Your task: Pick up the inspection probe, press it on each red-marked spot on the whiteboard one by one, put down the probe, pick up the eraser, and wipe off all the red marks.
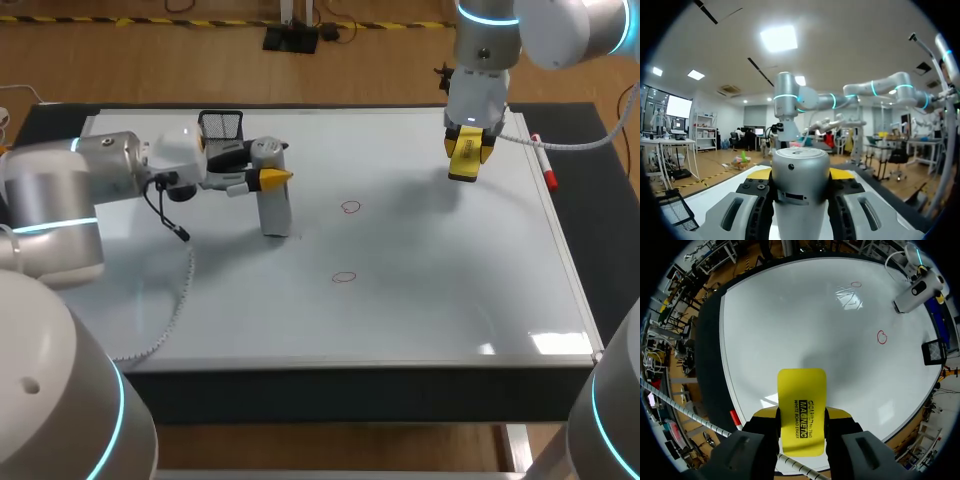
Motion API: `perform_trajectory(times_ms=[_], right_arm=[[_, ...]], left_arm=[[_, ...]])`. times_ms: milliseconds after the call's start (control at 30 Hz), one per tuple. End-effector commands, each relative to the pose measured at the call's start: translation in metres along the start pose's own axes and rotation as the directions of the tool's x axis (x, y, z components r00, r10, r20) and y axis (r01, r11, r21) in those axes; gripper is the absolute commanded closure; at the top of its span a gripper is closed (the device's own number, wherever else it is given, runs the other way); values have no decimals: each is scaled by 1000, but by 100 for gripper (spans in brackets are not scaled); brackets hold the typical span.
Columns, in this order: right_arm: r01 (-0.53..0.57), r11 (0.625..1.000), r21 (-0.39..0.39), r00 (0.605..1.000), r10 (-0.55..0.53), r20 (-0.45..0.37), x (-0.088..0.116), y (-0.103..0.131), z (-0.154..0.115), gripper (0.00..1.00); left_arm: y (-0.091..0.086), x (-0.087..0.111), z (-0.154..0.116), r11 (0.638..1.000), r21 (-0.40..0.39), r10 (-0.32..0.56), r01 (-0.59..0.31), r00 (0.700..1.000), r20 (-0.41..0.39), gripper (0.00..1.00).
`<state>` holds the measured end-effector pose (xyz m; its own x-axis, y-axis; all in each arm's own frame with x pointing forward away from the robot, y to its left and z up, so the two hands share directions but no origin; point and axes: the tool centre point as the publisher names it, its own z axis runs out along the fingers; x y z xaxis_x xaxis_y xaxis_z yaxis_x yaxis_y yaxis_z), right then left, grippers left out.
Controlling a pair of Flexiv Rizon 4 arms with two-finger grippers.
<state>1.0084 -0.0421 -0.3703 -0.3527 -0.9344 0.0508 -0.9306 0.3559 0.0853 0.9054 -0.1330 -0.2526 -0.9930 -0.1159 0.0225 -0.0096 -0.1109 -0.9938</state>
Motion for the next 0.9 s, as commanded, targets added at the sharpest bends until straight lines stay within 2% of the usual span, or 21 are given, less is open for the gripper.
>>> perform_trajectory(times_ms=[33, 400, 900], right_arm=[[2, 1000, 2, 1000, -2, -4, 1, 0, -1, 100], [2, 1000, 2, 1000, -2, -4, 1, 0, -1, 100], [2, 1000, 2, 1000, -2, -4, 1, 0, -1, 100]], left_arm=[[-14, 4, -16, 1000, -2, 12, -12, 1000, 28, 100], [-41, -11, -78, 998, 28, 46, -50, 990, 135, 100], [-69, -19, -172, 996, -36, 92, -85, 944, 317, 100]])
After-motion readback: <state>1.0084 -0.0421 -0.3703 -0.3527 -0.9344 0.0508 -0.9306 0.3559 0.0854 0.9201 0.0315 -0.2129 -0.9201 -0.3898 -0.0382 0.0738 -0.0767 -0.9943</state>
